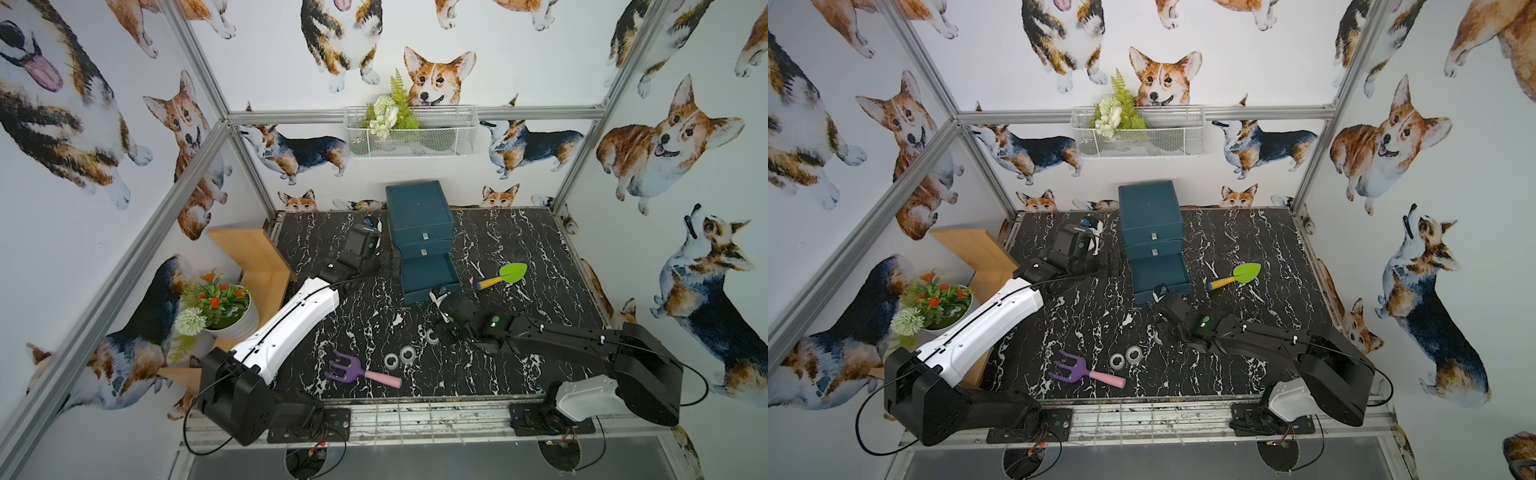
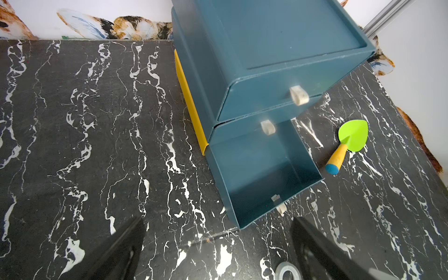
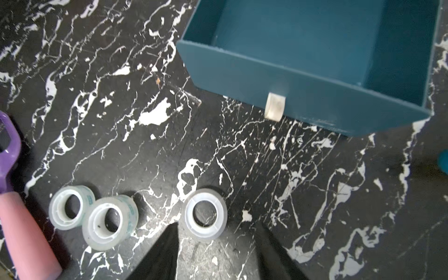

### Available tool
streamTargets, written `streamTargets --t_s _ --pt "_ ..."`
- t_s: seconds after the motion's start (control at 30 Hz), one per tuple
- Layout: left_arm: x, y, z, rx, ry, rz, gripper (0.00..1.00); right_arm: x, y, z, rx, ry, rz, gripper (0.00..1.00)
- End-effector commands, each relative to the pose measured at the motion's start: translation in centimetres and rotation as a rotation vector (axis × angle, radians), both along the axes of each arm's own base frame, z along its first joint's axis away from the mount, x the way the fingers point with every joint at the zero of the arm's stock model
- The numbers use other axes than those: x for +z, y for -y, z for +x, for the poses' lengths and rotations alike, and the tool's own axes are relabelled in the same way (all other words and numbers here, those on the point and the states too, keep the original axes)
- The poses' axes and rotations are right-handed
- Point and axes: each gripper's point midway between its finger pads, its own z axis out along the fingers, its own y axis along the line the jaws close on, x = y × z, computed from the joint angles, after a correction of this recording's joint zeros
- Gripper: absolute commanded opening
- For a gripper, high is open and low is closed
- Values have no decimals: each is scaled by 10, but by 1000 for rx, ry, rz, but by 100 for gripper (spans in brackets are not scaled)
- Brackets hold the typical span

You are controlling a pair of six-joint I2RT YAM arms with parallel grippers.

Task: Place the transparent tape into the drawer according to color
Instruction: Pick up the tape at the center of the board.

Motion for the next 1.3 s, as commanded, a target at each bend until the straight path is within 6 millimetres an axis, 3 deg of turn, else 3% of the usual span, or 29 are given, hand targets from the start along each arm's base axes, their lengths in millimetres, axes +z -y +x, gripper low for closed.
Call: streamTargets --t_s 0.0,0.07,0.13,0.4,0.7,0.93,1.03,1.27 --pt "2 1 2 -5 10 -4 99 -14 -4 -10 45 -75 -23 62" --pt "1 1 2 -3 9 -1 99 -27 -3 -13 41 -99 -34 64" --pt "1 1 2 -4 9 0 99 -38 -2 -14 36 -121 -49 72" --pt "-3 2 3 -9 0 1 99 -53 -7 -20 51 -160 -86 73" --pt "-2 2 3 -10 2 -2 99 -67 -4 -14 28 -143 -160 75" --pt "-4 2 3 -10 -3 1 99 -76 -3 -16 37 -164 -193 64" --pt "-4 3 4 -12 -2 1 99 -81 1 -20 39 -181 -205 64" --pt "-6 3 4 -13 -6 1 100 -77 1 -22 45 -181 -194 49"
